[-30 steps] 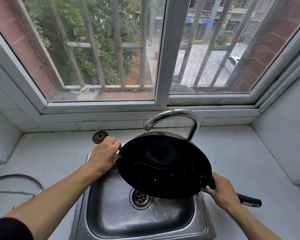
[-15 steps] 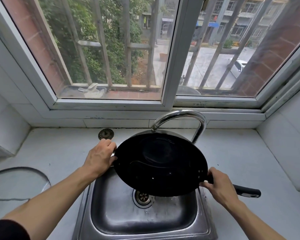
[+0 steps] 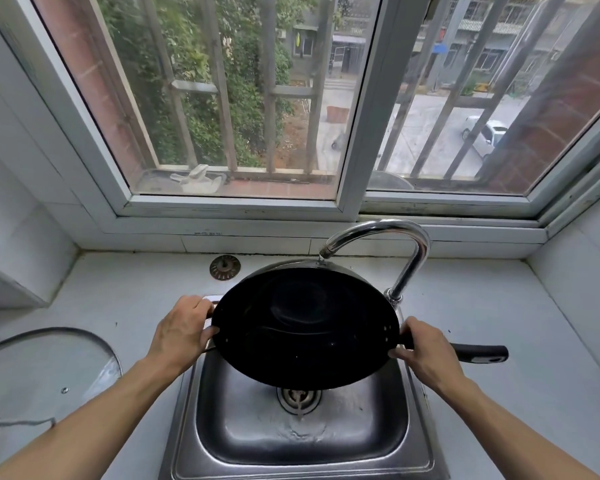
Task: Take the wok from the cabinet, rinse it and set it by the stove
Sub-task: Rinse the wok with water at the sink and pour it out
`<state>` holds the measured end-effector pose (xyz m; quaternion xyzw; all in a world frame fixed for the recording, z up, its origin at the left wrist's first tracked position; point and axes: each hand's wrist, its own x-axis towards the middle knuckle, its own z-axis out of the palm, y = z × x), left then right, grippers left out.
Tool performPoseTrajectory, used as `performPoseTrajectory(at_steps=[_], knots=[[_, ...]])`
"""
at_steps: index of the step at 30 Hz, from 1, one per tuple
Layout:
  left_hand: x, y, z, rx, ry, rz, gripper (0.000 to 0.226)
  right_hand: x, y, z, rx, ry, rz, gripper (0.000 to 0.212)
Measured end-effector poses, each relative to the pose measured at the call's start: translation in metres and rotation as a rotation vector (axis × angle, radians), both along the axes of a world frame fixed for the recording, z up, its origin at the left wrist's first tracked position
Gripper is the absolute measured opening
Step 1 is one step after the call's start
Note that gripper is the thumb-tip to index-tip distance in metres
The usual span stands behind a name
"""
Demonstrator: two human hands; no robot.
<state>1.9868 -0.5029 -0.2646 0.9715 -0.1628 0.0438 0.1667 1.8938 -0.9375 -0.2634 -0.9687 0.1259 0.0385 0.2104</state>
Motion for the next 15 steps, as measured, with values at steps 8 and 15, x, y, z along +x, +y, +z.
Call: performPoseTrajectory(at_steps=[8, 15], knots=[[-0.009, 0.026, -0.003, -0.038, -0.001, 0.063, 0.037, 0.024, 0.019, 0.003, -0.017, 0.012, 0.061, 0.039], [-0.013, 0.039, -0.004, -0.064, 0.026, 0.108, 0.033, 0.042, 0.030, 0.009, -0.030, 0.010, 0.094, 0.042]])
